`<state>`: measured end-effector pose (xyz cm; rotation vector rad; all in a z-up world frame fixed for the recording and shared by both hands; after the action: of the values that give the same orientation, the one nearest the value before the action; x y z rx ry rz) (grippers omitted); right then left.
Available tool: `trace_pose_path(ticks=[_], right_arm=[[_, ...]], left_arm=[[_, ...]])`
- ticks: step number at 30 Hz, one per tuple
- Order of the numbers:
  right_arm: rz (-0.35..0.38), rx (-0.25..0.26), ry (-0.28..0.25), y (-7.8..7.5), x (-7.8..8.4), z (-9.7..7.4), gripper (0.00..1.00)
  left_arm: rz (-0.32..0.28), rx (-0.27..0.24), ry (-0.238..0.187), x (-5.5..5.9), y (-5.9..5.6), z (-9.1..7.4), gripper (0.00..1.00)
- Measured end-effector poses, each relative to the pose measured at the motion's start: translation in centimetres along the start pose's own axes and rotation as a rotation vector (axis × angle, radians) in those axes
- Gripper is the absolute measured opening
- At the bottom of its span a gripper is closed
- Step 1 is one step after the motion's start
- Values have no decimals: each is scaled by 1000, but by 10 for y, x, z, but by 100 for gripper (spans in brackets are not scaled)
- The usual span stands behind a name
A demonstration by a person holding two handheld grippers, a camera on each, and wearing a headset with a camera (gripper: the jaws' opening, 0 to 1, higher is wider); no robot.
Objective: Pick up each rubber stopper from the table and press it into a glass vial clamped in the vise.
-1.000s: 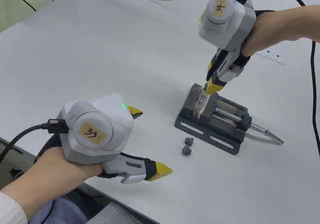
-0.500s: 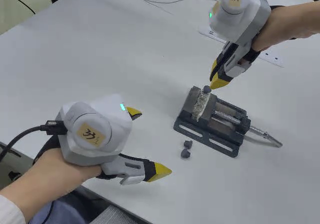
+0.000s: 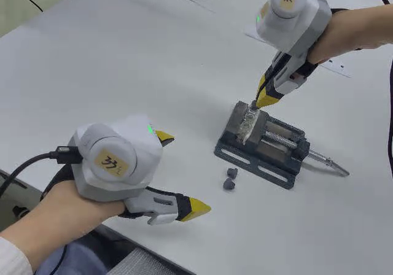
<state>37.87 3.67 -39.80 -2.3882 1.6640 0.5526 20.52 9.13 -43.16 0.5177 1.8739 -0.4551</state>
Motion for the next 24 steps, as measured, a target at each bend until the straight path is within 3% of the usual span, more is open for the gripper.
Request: trace_pose_path(ticks=[16,24], right_arm=[[-2,30,8,-1,0,0,0],[41,25,1,-2,0,2,0]], left_arm=[[-13,8,2,2,-3,4,76],[-21,7,-2,2,-4,7,76]])
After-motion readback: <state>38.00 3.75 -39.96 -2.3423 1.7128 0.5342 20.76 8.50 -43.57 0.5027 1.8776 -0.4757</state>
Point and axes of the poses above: the centre of the closed fingertips' face, and the gripper's own axes: z roughly forward along the fingers, y roughly to its left, x roughly out of its underside, the point moved 3 cm from there along -z, roughly backward along the fingers, and after that the axes turned 12 degrees about -y, right-handed, at the moved point
